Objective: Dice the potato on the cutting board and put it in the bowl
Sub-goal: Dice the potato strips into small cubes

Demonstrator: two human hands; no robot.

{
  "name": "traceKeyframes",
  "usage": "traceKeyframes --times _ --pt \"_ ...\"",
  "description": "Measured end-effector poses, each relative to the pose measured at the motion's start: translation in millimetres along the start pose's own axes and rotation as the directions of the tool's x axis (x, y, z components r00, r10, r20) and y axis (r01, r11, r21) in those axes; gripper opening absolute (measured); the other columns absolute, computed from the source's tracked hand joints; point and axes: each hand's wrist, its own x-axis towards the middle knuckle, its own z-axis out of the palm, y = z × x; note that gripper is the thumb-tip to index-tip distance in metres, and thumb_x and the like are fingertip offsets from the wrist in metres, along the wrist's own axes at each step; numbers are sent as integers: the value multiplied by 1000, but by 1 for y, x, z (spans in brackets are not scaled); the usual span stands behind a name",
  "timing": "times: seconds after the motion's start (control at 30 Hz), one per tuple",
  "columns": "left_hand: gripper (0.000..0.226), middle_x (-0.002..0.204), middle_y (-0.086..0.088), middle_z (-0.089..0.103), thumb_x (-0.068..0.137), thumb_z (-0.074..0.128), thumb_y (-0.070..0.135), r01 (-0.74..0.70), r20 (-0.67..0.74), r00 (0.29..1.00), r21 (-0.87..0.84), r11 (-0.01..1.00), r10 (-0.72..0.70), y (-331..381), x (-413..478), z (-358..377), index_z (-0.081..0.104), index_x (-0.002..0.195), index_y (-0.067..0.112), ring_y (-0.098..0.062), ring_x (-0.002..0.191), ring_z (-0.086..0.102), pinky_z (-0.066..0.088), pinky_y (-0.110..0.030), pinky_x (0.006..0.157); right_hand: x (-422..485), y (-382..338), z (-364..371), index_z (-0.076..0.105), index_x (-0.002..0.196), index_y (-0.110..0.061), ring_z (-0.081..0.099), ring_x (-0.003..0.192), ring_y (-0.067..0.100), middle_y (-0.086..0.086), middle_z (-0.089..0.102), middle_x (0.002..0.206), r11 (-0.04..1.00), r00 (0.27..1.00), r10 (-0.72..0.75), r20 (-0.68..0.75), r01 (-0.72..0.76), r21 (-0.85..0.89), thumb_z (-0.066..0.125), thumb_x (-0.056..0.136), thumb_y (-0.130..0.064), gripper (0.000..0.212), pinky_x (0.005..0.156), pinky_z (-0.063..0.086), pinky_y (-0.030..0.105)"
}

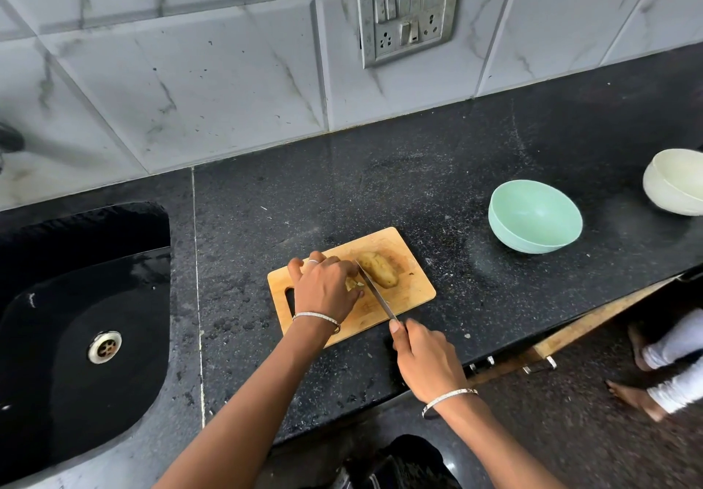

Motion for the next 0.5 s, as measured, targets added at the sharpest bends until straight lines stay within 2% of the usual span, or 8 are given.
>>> traceKeyframes --times 0.2,0.4,0.5 --pt "30 100 14 67 77 69 50 42 8 999 -92 995 -42 -5 -3 4 66 104 38 -17 111 48 25 -43 92 1 -7 5 46 87 -21 62 94 37 11 65 93 1000 999 15 35 -15 3 23 103 -49 39 68 37 39" --pt "35 103 16 67 77 69 51 86 25 996 -148 985 -83 -8 -3 9 62 110 39 -15 111 49 25 -42 90 -3 -19 7 53 108 -16 63 100 36 10 65 103 987 999 46 -28 -50 -152 25 104 -45 40 67 38 37" --pt "40 105 16 67 74 71 53 95 17 995 -161 982 -94 -9 -4 7 61 110 38 -15 112 49 22 -41 89 1 -14 1 54 104 -18 62 100 37 11 64 103 992 999 46 -1 -46 -118 27 103 -45 39 67 38 38"
